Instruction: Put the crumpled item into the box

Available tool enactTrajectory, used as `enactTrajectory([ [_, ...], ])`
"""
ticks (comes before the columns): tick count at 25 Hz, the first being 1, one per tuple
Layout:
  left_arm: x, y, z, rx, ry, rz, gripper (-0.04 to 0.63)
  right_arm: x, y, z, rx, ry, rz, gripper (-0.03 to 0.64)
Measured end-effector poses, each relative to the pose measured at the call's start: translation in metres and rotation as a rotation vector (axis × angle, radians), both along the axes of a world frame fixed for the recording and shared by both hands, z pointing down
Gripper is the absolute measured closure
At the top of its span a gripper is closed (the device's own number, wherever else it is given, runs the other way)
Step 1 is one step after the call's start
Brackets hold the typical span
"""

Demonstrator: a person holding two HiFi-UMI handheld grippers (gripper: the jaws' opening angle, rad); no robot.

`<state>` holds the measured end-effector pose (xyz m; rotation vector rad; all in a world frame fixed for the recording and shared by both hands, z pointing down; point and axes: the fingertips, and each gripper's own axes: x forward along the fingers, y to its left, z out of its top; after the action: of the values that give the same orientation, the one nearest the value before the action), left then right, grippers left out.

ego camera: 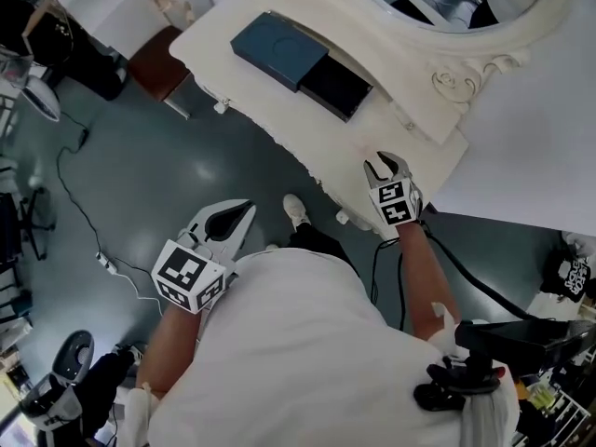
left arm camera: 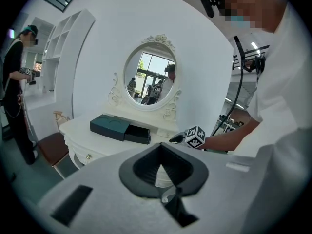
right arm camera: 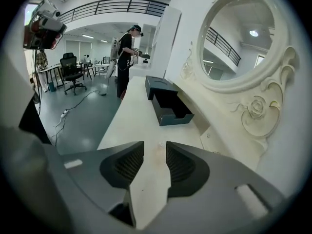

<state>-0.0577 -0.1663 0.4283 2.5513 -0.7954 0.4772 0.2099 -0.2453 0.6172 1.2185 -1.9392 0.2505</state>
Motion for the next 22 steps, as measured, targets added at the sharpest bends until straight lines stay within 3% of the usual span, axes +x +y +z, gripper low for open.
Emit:
enactTrajectory([
  [12,0.027,-0.042,0.003,-0.018,-0.019,-0.037,0.594,0.018,-0.038,0.048,-0.102,0.020,-0.059,0.440],
  [22,0.036,-0.056,0.002,-0.012,-0.016,-0.020,0.594,0.018,-0.040,0.046,-0.105,0.011,-0.051,0.500],
])
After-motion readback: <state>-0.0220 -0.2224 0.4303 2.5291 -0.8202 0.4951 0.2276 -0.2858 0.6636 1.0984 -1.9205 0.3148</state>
